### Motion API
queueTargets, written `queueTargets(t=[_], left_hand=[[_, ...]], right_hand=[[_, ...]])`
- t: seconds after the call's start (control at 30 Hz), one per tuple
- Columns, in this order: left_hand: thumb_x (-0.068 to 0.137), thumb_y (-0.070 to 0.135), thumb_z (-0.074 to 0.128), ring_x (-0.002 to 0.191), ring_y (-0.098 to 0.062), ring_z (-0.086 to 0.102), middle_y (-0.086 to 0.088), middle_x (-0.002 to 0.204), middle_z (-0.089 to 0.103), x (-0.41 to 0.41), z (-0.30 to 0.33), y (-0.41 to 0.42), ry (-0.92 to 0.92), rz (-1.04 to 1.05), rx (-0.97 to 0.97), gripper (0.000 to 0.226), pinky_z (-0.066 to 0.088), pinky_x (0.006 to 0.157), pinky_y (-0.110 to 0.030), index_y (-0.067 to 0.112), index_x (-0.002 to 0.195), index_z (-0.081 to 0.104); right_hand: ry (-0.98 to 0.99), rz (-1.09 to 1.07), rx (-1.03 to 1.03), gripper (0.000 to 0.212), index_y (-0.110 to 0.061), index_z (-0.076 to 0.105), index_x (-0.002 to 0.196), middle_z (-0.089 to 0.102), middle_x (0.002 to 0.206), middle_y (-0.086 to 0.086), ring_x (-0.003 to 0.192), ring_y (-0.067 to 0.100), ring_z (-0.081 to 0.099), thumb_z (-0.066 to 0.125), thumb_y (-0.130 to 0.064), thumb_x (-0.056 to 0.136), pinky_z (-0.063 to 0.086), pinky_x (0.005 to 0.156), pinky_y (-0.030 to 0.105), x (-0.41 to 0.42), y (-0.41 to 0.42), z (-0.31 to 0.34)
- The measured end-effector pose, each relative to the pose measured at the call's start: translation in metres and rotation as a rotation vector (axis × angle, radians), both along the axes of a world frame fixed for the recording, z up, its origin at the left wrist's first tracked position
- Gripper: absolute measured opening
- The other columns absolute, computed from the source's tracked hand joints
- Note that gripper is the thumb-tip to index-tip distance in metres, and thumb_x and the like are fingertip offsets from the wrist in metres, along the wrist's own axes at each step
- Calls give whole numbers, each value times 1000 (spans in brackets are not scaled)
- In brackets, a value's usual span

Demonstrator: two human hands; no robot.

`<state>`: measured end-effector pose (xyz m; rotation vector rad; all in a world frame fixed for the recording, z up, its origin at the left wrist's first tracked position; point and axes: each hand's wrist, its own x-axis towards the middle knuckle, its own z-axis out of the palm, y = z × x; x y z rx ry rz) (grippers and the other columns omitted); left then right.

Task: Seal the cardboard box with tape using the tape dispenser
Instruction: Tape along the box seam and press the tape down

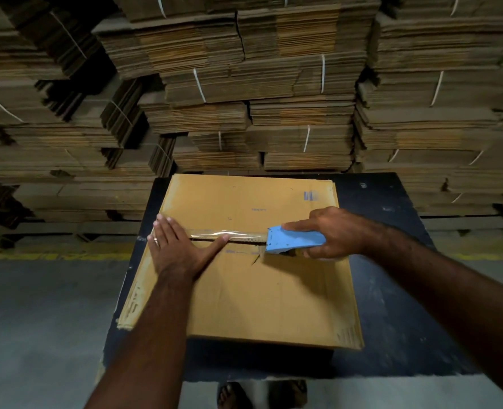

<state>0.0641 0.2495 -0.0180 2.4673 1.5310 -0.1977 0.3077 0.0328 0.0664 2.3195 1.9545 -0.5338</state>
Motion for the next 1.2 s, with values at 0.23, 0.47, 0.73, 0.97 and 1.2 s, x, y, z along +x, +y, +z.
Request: queueTargets(t=[0.23,0.47,0.73,0.97,1.2], left_hand=[[50,109,8,153,-28,-11,-17,164,-16,-4,2,11,-20,-7,7,151,-3,123,-46,2,156,-10],[56,106,8,153,-28,-10,-19,164,-14,-4,0,25,26,-12,43,145,-4,122,-46,1,156,-8],[95,72,2,152,-24,-16,-12,163,-20,16,-25,-56,-45,-525,94,91,0,124,-45,6,156,-9],[94,74,1,150,-18,-21,-7,161,-26,60,-26,-67,-141,-620,23,90,-2,125,-43,10,156,-13],[96,70,-2,149,-15,-24,-4,163,-23,45,-27,-92,-102,-758,3,83,-2,124,-46,14,156,-13]], right_hand=[[-66,-51,-36,68,-50,24,149,45,100,-5,90,11,42,57,-56,90,40,78,30,14,-16,3],[-85,-46,8,67,-46,31,149,52,103,-3,91,10,43,58,-55,88,44,77,32,5,-1,-5],[-93,-33,11,64,-39,45,144,61,111,-8,89,7,43,62,-48,83,43,73,30,-2,10,-2],[-101,-35,23,63,-39,46,143,54,95,-13,86,6,46,63,-49,83,41,68,28,-2,12,-4],[-112,-18,6,63,-37,42,146,62,119,-7,91,6,40,61,-51,87,35,72,28,-7,11,-1]])
